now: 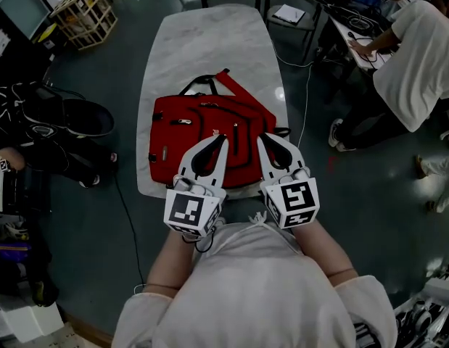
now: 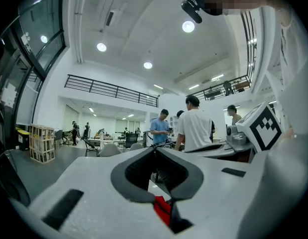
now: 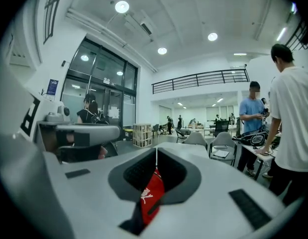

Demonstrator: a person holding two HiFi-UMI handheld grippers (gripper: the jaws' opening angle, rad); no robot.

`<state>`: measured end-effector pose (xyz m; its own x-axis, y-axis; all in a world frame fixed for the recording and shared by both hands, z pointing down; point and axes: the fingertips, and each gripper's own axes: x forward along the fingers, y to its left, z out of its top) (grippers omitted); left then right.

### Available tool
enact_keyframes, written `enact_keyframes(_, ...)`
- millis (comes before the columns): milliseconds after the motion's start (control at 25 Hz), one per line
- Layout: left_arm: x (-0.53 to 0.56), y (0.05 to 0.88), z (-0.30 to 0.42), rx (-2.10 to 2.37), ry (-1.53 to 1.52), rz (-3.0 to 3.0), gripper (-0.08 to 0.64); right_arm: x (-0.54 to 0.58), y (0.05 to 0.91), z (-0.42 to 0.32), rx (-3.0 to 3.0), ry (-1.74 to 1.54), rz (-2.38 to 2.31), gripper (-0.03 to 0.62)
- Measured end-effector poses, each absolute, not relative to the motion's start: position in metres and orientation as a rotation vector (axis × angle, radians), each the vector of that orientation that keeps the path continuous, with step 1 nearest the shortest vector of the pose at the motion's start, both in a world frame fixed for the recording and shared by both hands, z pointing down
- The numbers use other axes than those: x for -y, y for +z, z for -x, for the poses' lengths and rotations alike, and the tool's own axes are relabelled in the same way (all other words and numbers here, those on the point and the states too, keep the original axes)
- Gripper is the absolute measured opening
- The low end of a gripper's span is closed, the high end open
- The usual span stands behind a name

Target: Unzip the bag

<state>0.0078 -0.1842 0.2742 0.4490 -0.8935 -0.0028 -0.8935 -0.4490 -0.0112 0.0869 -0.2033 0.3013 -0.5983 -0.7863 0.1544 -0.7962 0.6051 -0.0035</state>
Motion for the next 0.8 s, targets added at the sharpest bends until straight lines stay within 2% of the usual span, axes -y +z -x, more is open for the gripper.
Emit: enact_keyframes(800,0.185,0.290,-0.008,-1.627,-0.119,2.694,0.026,0.191,0.313,-0.077,2.668,0.173,-1.295,0.028)
